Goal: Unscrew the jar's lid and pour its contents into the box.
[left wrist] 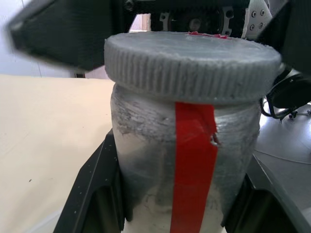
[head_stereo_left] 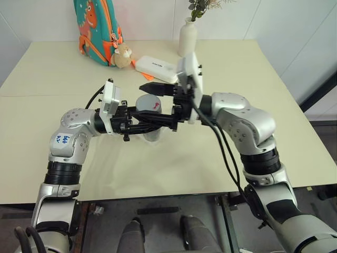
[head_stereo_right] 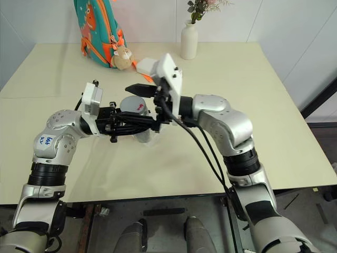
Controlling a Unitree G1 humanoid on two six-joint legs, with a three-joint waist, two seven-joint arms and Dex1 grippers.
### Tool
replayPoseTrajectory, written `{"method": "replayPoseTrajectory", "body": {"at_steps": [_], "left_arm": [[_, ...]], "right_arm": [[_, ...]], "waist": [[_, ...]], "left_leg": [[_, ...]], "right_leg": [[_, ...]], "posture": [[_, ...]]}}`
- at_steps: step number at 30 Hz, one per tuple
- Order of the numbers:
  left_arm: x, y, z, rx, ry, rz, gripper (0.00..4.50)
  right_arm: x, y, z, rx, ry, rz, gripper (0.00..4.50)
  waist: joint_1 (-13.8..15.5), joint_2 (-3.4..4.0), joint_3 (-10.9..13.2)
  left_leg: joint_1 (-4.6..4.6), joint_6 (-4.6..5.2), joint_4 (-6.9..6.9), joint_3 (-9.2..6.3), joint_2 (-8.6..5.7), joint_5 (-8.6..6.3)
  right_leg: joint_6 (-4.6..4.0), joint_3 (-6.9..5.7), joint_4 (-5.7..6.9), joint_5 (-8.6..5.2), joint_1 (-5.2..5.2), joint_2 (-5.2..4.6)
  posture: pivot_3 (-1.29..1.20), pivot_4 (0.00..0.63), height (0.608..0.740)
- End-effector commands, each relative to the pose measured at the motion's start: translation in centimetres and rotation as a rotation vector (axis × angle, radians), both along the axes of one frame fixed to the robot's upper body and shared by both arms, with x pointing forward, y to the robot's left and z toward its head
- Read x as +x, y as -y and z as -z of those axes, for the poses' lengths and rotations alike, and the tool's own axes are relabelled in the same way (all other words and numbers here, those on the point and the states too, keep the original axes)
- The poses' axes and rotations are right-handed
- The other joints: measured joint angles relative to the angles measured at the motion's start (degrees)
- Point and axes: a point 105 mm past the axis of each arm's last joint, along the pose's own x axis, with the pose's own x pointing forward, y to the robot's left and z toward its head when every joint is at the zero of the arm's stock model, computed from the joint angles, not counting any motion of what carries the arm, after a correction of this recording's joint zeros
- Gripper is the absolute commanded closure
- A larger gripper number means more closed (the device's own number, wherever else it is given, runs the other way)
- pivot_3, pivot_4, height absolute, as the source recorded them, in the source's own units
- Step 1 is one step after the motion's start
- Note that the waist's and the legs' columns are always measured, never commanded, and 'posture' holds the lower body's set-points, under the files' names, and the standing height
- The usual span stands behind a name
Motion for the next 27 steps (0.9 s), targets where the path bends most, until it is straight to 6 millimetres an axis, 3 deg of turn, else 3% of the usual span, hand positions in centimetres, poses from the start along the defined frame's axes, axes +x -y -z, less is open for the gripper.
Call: {"method": "replayPoseTrajectory", "body": {"at_steps": [1, 6, 14, 20, 25, 27], "left_arm": [[-0.3, 0.1, -1.0, -0.016, 0.048, 0.010, 2.56], [-0.3, 0.0, -0.9, -0.016, 0.047, 0.010, 2.56], [-0.1, -0.5, -1.2, -0.018, 0.057, -0.008, 2.56], [-0.2, -0.6, -1.1, -0.020, 0.055, -0.010, 2.56], [-0.2, -0.7, -1.1, -0.017, 0.052, -0.010, 2.56], [-0.1, -0.7, -1.1, -0.016, 0.052, -0.010, 2.56]], "right_arm": [[0.0, -0.2, -1.4, 0.026, 0.072, 0.011, 0.03], [0.7, 1.0, -1.4, 0.020, 0.078, 0.046, 0.03], [1.9, 6.1, -2.2, 0.036, 0.077, 0.128, 0.03], [3.0, 9.5, -1.5, -0.011, 0.074, 0.201, 0.03], [2.3, 9.5, -1.9, 0.003, 0.060, 0.159, 0.03], [1.4, 8.5, -2.4, 0.032, 0.052, 0.095, 0.03]], "waist": [[0.17, 0.00, 0.00], [0.40, 0.00, 0.00], [0.86, 0.00, 0.00], [0.91, 0.00, 0.00], [0.34, 0.02, 0.01], [0.30, 0.02, 0.01]], "left_leg": [[-0.01, 0.00, 0.00, 0.01, 0.00, 0.00], [0.00, 0.00, -0.02, 0.00, 0.00, 0.00], [0.00, 0.00, -0.01, 0.01, 0.00, 0.00], [0.00, 0.00, 0.00, 0.02, 0.00, 0.00], [0.03, 0.00, -0.04, 0.05, 0.00, 0.00], [0.05, 0.00, -0.05, 0.03, 0.00, 0.00]], "right_leg": [[0.00, 0.00, -0.01, 0.00, 0.00, 0.00], [0.00, 0.00, 0.00, 0.00, 0.00, 0.00], [0.00, 0.00, -0.02, 0.00, 0.00, 0.00], [0.00, 0.00, -0.04, 0.00, 0.01, 0.00], [0.00, 0.03, -0.03, 0.00, -0.01, 0.00], [0.00, 0.02, -0.02, 0.00, -0.01, 0.01]], "posture": [[0.00, 0.150, 0.740], [0.00, 0.150, 0.740], [0.00, 0.150, 0.740], [0.00, 0.150, 0.740], [0.00, 0.150, 0.740], [0.00, 0.150, 0.740]]}}
